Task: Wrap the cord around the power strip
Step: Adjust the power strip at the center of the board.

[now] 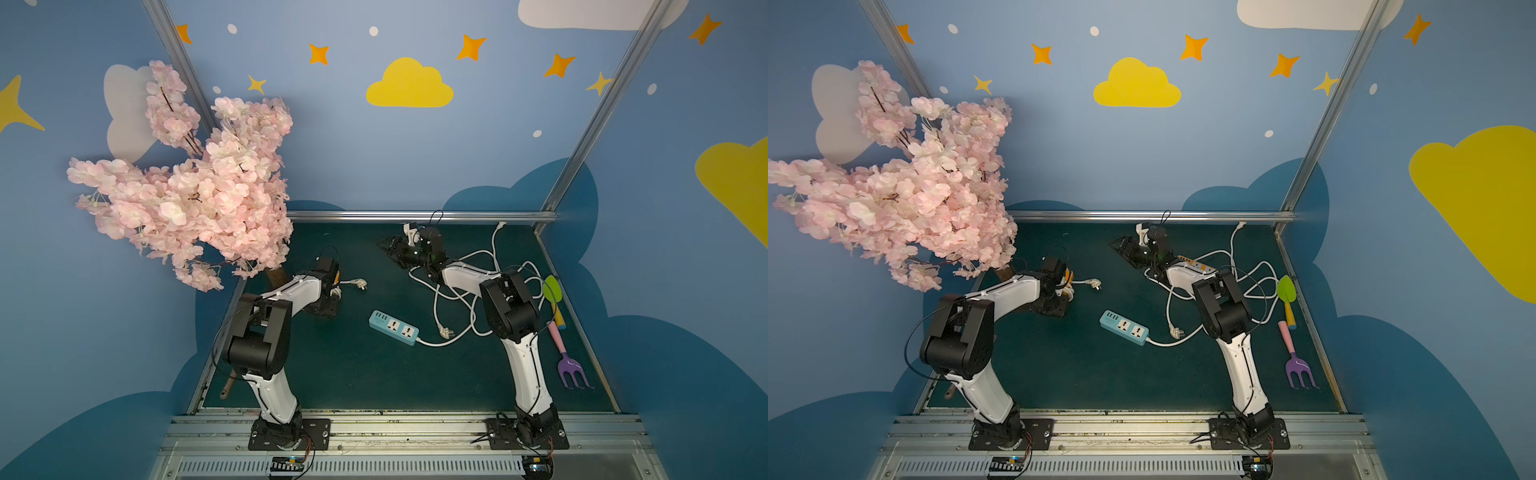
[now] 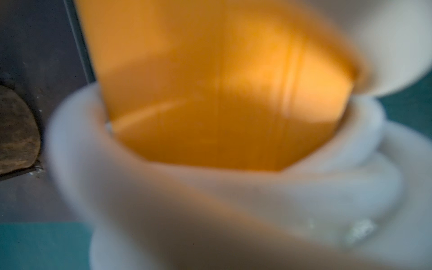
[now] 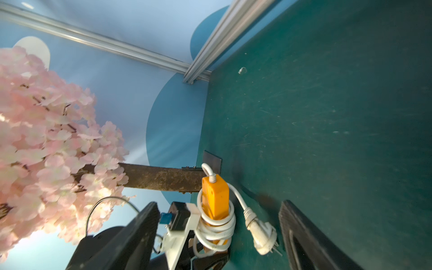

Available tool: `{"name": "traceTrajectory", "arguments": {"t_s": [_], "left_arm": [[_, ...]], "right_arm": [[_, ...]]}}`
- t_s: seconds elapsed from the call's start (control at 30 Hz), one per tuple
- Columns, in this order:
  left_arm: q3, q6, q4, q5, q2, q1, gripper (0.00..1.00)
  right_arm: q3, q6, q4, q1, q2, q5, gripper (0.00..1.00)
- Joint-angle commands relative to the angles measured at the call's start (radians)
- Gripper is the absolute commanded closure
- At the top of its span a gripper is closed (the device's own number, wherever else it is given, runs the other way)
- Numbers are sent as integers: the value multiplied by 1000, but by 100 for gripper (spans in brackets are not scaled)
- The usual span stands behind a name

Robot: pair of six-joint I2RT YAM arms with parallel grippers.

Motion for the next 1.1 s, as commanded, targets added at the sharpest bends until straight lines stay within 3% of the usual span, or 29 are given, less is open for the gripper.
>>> {"name": "traceTrajectory", "arguments": {"t_s": [0.0,0.37,0.87,1.07], "left_arm": [[-15,-9,-117,1,17,24,47],[-7,-22,-100,36,-58,48,29],[6,-23,-118,84,-143,50,19],[35,-22,-153,78,-183,50,18]], "right_arm": [[-4,-65,-8,-1,-66,-17,17],[13,-87,-33,19,-58,-34,17],[50,-105,-62,31,-38,-53,18],[36,-227,-172,35,-70,-43,17]]}}
